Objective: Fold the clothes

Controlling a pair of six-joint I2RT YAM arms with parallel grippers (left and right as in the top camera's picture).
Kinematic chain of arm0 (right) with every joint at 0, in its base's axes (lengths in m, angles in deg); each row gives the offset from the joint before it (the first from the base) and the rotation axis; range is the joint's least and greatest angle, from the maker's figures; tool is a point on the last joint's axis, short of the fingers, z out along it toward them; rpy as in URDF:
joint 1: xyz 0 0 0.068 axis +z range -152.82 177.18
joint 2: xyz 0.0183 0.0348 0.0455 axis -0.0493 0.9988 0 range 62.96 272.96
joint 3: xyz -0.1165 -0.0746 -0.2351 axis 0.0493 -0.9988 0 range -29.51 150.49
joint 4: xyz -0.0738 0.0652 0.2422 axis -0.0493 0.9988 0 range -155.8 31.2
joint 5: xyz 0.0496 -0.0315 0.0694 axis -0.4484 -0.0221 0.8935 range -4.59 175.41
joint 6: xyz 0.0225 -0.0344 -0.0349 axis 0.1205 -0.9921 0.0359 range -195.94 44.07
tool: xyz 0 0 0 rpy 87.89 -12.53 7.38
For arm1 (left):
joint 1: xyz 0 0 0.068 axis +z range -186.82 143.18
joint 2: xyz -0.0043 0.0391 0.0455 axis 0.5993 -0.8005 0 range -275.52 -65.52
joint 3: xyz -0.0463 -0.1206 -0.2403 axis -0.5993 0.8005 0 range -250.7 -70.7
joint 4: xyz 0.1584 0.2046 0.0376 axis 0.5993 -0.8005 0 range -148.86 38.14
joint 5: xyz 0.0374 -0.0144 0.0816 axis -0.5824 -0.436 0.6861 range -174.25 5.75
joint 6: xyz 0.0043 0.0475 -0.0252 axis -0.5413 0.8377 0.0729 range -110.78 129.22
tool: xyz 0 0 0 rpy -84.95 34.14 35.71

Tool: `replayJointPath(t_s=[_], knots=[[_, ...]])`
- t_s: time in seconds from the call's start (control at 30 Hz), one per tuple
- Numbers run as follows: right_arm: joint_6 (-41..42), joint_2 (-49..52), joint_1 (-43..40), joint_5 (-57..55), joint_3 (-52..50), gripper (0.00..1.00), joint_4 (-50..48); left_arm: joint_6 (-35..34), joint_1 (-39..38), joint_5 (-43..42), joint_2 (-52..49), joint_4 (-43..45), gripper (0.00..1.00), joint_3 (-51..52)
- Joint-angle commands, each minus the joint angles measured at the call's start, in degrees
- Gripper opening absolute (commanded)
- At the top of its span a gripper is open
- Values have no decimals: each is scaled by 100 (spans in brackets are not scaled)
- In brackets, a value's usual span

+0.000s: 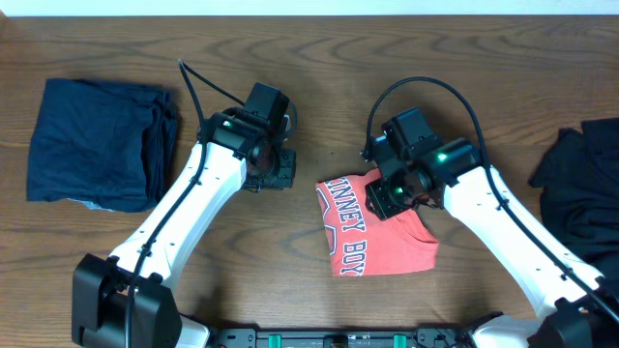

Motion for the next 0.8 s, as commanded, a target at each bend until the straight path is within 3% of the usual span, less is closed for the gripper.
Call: replayJointPath(t_s=[0.0,0.07,0.13,0.27,0.37,0.53,0.7,0.77], knots=[[-90,254,-4,273,-249,19,245,72,4,9,31,-11,16,39],[656,337,-42,-787,-350,7,538,70,4,9,31,-17,16,39],[1386,354,-109,-1716,-387,1,658,70,4,9,31,-15,16,39],[1652,348,-407,-2028,-380,1,264,70,4,-2,31,4,17,39],[1255,315,-669,-1340,-350,3,-219,72,2,-372,31,4,29,39],[20,295,-903,789,-352,17,-752,72,-81,-1150,31,7,51,83],[48,555,-748,824,-435,18,-704,9,-358,-1248,9,236,79,358],[229,752,-682,704,-533,16,-776,-103,-463,-1464,-11,522,86,555]])
